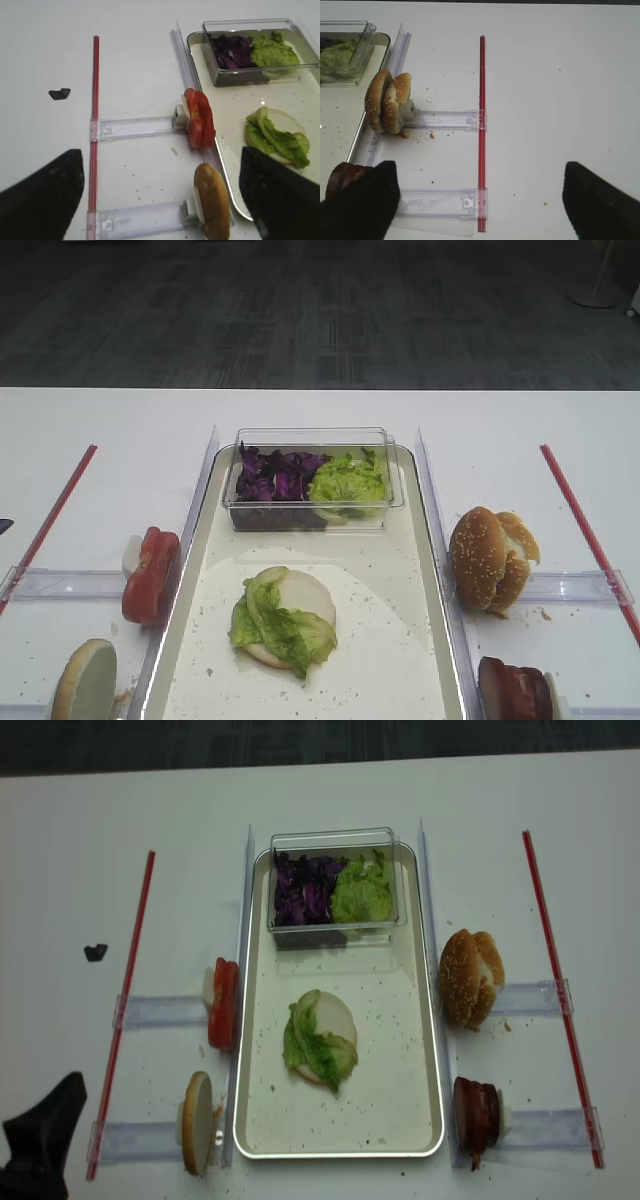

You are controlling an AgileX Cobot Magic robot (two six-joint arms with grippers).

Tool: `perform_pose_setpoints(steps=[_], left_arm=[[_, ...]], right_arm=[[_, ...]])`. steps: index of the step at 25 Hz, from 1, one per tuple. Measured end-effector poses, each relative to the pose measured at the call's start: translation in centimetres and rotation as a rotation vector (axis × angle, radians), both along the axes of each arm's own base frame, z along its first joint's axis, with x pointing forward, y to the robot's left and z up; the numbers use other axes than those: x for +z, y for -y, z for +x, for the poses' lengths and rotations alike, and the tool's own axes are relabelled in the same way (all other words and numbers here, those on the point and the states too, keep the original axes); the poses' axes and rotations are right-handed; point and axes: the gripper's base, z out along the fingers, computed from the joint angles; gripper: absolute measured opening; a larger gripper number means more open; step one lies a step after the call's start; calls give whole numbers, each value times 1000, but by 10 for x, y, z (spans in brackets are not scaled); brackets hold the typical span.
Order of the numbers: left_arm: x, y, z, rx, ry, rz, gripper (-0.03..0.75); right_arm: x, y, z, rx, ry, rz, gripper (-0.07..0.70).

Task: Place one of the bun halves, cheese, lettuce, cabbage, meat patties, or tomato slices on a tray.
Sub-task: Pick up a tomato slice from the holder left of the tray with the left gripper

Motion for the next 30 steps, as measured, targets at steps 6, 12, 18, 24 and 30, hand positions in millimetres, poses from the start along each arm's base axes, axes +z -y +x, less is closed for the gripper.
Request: perform_pose_setpoints(steps=[6, 12, 18, 24, 30], left_arm=[[21, 0, 53, -21, -157, 18, 578], [39, 0, 115, -44, -349, 24, 556], [30, 0, 172, -69, -589, 20, 548], [-3, 0, 217, -77, -773, 13, 547], [-43, -1, 246, -79, -923, 7, 547]], right_arm=[[0, 0, 0, 0, 0, 0, 674], [0, 0, 0, 1, 0, -2, 674], [0, 0, 0, 2, 0, -4, 674], [0, 0, 0, 3, 0, -5, 675], [0, 0, 0, 3, 0, -5, 675]])
